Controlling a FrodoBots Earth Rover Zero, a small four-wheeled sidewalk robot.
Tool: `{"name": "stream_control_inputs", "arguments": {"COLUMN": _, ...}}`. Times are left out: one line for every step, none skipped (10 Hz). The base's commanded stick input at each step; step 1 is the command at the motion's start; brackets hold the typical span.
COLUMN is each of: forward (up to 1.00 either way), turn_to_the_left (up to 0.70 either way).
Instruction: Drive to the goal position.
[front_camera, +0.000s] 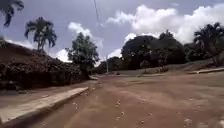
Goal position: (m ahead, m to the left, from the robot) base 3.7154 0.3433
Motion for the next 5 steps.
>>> {"name": "stream_control_inputs", "arguments": {"forward": 0.70, "turn_to_the_left": 0.00}}
{"name": "stream_control_inputs", "arguments": {"forward": 0.70, "turn_to_the_left": 0.00}}
{"name": "stream_control_inputs", "arguments": {"forward": 0.70, "turn_to_the_left": 0.00}}
{"name": "stream_control_inputs", "arguments": {"forward": 0.70, "turn_to_the_left": -0.05}}
{"name": "stream_control_inputs", "arguments": {"forward": 0.70, "turn_to_the_left": -0.27}}
